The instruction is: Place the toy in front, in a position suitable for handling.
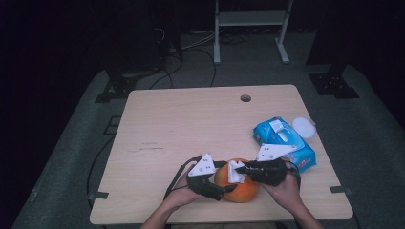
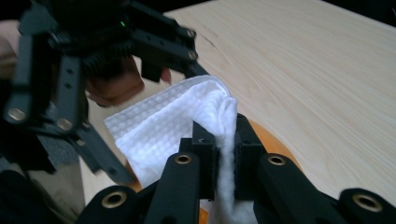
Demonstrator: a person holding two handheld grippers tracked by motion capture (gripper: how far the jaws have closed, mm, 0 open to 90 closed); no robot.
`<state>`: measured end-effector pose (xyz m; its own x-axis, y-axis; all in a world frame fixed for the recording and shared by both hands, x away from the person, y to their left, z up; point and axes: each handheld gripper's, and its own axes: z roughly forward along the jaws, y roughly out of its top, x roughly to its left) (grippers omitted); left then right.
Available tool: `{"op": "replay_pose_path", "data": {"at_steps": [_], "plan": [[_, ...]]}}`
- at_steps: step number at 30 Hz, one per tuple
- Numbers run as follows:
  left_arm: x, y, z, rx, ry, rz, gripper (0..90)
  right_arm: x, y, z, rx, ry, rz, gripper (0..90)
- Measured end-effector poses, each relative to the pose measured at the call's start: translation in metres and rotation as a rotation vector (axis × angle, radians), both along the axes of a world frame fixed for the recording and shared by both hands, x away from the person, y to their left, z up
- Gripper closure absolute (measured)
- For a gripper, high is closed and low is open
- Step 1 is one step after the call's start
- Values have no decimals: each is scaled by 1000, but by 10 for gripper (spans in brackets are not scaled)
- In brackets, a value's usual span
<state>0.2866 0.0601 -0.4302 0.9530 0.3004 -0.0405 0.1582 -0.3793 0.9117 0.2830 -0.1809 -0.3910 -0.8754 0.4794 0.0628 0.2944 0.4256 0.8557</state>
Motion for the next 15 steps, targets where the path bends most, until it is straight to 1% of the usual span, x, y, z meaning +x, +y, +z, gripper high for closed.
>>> {"op": "replay_pose_path", "data": {"at_steps": [1, 2, 3, 4, 5, 6, 7, 9, 10, 11, 14, 15], "plan": [[2, 1, -2, 8, 13, 11, 114, 1, -2, -2, -5, 7, -7, 820], [5, 2, -5, 17, 29, 26, 74, 2, -5, -5, 0, 17, -13, 820], [8, 3, -9, 16, 53, 38, 48, 3, -8, -6, 9, 30, -17, 820], [10, 4, -12, 9, 88, 43, 39, 4, -11, -7, 18, 41, -24, 820], [12, 4, -15, -2, 114, 42, 40, 6, -14, -7, 26, 48, -28, 820], [13, 4, -17, -11, 124, 26, 51, 7, -15, -7, 32, 52, -26, 820], [12, 4, -17, -15, 120, 9, 105, 7, -16, -7, 32, 55, -24, 820], [10, 5, -14, -24, 99, 14, 228, 7, -15, -6, 24, 48, -28, 820], [10, 5, -14, -24, 99, 14, 272, 7, -15, -6, 24, 48, -28, 820], [9, 6, -12, -32, 92, 19, 312, 6, -16, -4, 38, 42, -36, 819], [5, 7, 4, -37, 7, 39, 341, 2, -15, 4, 66, -1, -40, 819], [4, 7, 9, -32, -22, 48, 345, -1, -13, 7, 81, -13, -28, 818]]}}
